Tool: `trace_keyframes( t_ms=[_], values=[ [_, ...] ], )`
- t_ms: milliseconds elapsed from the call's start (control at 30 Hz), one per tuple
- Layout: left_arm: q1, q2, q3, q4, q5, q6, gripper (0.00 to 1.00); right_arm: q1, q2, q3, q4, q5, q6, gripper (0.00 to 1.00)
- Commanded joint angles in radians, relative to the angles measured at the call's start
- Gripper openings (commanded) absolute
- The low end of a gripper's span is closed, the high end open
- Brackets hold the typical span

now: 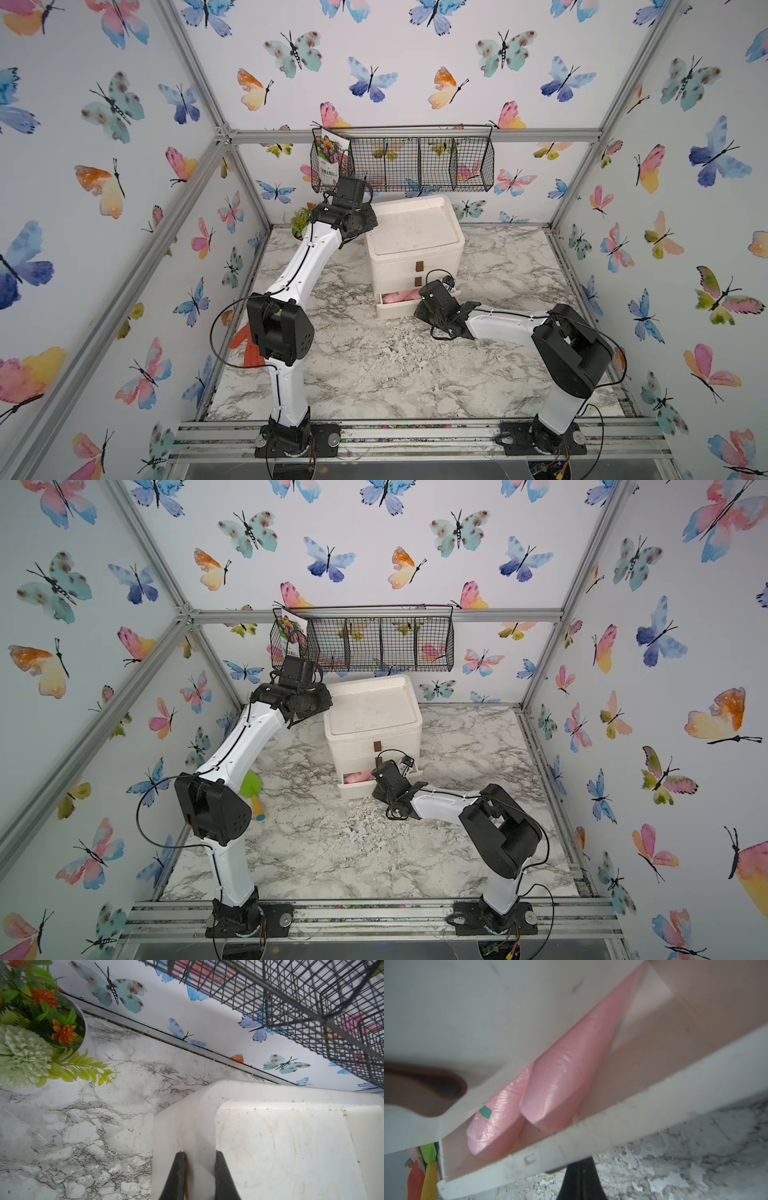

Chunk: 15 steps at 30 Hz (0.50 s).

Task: Sort the rolls of trash bags by color and place them into the drawer
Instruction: Close the drawer of the storage box.

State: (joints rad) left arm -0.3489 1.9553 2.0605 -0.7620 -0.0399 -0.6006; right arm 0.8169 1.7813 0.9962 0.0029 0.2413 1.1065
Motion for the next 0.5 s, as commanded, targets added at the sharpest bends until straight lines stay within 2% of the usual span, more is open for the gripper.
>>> trace_keyframes(
  t_ms=[0,267,467],
  values=[
    [-0.004,-0.011,-0.023,-0.077,0.047,-0.050,0.00,-0.010,0.025,0.041,0.084,0.041,-0.032,0.02],
    [-0.003,-0.045,-0.051,-0.074,0.070,-0.069,0.00,-0.020,0.031,0.029,0.157,0.118,-0.133,0.02],
    [-0.006,-0.076,-0.081,-0.072,0.088,-0.080,0.00,-0.046,0.013,0.008,0.176,0.122,-0.180,0.02]
  ],
)
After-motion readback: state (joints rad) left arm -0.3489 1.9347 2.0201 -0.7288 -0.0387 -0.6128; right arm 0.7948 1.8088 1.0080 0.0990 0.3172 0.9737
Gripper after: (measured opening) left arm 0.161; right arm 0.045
